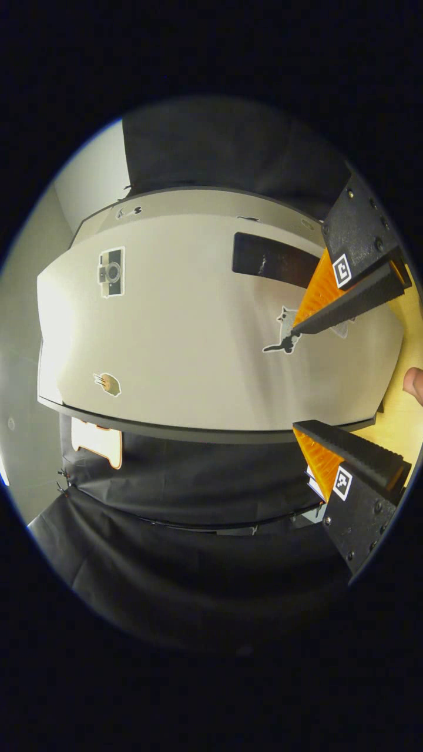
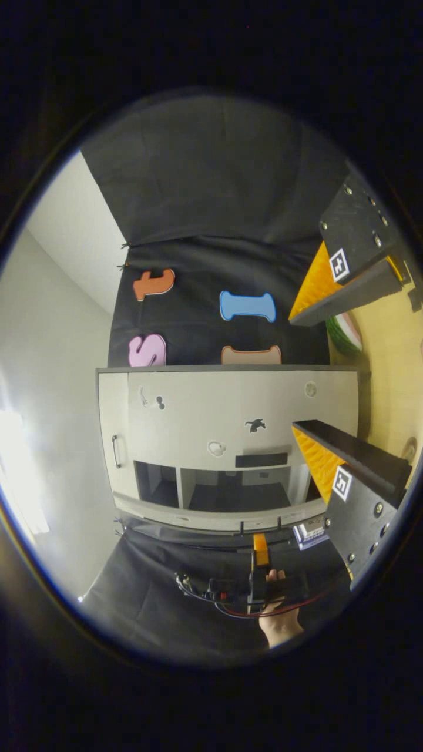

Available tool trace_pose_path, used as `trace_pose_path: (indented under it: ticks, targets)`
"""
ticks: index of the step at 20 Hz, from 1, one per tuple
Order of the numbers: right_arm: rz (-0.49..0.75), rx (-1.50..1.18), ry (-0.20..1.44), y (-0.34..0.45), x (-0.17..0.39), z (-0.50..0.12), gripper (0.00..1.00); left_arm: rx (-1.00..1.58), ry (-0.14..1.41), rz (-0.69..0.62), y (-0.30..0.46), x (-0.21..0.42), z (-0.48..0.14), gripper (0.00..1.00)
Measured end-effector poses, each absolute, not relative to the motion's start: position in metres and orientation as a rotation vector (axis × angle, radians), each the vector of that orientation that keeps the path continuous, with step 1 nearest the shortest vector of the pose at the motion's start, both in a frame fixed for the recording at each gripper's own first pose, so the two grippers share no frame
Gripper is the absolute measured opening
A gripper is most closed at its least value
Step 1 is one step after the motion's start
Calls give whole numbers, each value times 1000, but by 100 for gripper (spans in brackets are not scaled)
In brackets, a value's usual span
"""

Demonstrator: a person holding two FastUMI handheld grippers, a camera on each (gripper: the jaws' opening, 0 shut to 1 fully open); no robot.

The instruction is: Grasp the bottle in the cabinet with the left hand and place it on the coaster, then close the right door with the right hand and the left door with the left hand.

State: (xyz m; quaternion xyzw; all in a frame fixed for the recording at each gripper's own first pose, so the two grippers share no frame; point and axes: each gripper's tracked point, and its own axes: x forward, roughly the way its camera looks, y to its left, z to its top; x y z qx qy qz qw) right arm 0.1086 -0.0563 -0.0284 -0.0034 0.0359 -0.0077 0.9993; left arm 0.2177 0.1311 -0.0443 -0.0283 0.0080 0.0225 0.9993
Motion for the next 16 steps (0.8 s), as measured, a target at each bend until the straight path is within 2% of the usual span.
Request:
trace_pose_path:
  ticks: [6,7,9,13,14,16]
  targets:
    - [0,-19,77,-42,95,-30,98,-107,23,56,123,186,-48,96]
    - [0,-13,82,-40,89,-28,96,-103,30,54,122,178,-49,94]
    - [-6,0,83,-42,75,-24,98,-81,23,69,123,159,-45,100]
    - [-1,44,63,-42,38,-19,96,-37,9,76,113,116,-39,93]
    - [6,45,60,-41,28,-20,98,-28,3,93,113,106,-37,96]
    - [2,42,65,-43,8,-29,96,-24,-15,94,106,88,-30,93]
